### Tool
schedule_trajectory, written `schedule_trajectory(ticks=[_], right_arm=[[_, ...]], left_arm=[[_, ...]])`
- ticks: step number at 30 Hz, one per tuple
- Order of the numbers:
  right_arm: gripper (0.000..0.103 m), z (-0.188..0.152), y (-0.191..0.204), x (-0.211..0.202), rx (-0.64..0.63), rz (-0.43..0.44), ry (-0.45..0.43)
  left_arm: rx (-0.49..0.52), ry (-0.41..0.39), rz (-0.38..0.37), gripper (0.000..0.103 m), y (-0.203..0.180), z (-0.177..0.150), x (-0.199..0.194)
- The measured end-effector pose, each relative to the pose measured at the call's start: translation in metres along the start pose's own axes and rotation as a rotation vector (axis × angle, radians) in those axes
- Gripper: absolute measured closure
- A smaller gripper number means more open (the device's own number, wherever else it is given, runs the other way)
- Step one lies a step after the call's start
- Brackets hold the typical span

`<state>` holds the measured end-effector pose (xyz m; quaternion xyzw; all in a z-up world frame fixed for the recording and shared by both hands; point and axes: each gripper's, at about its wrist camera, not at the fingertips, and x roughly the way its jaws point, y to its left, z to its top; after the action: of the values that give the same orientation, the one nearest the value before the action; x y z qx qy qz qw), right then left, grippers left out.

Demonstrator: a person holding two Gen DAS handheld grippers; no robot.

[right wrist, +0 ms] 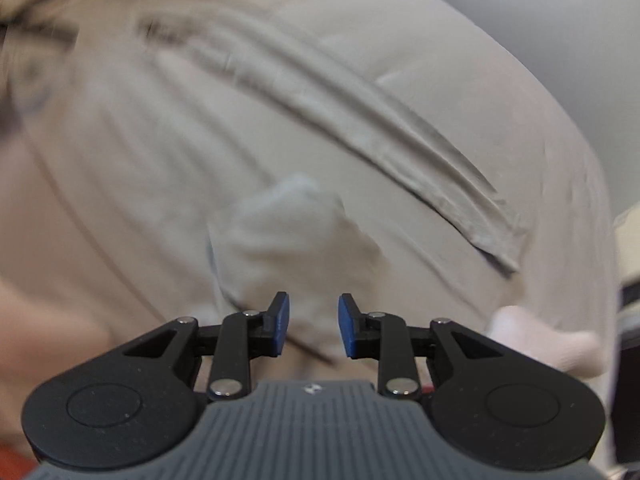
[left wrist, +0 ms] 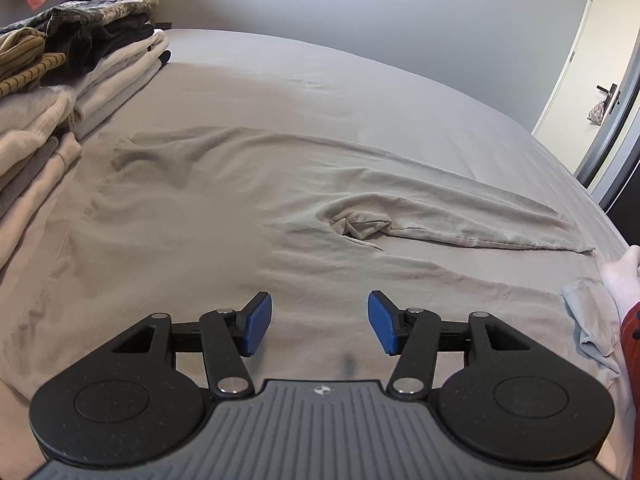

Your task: Fold clothes

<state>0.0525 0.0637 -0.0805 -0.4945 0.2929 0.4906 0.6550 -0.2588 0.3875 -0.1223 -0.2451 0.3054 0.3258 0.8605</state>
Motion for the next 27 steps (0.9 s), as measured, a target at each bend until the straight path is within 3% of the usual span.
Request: schedule_trajectory(ticks=[9, 14, 18, 23, 27], right_arm=[[0.073, -0.015, 0.045, 0.036, -0.391, -0.05, 0.081], [0.074, -0.019, 0.054, 0.057, -0.487, -0.112, 0.07], [0.097, -0.021, 0.052, 0.058, -0.472, -0.141, 0.062], [0.099, -0.021, 0.034, 0.029, -0.366, -0.18, 0.011], [0.099, -0.024, 0.005, -0.012, -0.262, -0.271, -0.026]], left_arm=[[-0.033, 0.0, 0.01, 0.04, 0.007, 0.001, 0.001], [-0.041, 0.005, 0.012, 0.04, 0.009, 0.001, 0.002], [-0.018, 0.007, 0.005, 0.04, 0.004, 0.003, -0.001], [0.151, 0.021, -0.032, 0.04, -0.006, 0.015, -0.019], [0.403, 0.082, -0.07, 0.04, -0.016, 0.019, -0.035]])
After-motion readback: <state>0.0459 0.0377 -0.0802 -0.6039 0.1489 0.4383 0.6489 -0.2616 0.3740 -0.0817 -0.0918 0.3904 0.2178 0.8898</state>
